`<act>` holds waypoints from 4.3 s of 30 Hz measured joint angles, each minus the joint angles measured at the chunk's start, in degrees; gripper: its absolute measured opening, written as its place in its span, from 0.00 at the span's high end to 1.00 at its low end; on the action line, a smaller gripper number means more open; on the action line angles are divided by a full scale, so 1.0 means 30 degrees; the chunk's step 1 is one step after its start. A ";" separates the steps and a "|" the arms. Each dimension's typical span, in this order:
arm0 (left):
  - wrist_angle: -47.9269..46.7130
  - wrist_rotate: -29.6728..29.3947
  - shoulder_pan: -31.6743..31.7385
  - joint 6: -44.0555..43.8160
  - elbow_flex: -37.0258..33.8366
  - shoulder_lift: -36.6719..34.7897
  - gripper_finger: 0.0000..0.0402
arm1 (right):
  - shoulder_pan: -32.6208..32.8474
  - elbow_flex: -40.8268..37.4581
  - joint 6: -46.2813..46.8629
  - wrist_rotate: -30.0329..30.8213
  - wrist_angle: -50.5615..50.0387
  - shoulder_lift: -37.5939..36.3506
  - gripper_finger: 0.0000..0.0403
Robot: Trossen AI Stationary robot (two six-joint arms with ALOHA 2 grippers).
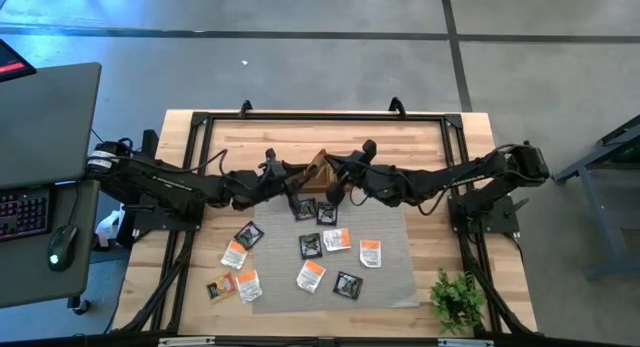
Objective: Pick & Place Tea
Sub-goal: Put the orange tea bag into the right section of the wooden organizer
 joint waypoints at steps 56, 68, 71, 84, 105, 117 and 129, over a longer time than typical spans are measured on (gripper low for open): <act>-1.8500 1.5001 0.8518 0.2312 1.2889 0.7356 1.00 | 0.3368 0.0015 1.1377 -0.3154 -2.0696 -0.0705 0.80; -2.0388 1.5676 0.8439 0.3942 1.6423 1.1101 1.00 | 0.4029 0.0015 1.1758 -0.3653 -2.2192 -0.0707 0.80; -2.0587 1.5693 0.8480 0.4190 1.6486 1.1123 1.00 | 0.4029 0.0015 1.1549 -0.3619 -2.2121 -0.0710 0.80; -2.2651 1.5372 0.8480 0.4961 1.6502 1.1156 1.00 | 0.4815 0.0015 1.1542 -0.5281 -2.2418 -0.0714 0.80; -2.2983 1.3380 0.8480 0.5889 1.6480 1.2623 0.99 | 0.5027 0.0015 1.1482 -0.5174 -2.2060 -0.0714 0.80; -2.2167 1.3333 0.8480 0.5932 1.6483 1.2623 0.77 | 0.5027 0.0015 1.1373 -0.4731 -2.2006 -0.0714 0.80; -2.5856 1.1866 0.8480 0.4779 1.7008 1.0734 0.78 | 0.5013 0.0015 1.0050 -0.3057 -2.1318 -0.0714 0.80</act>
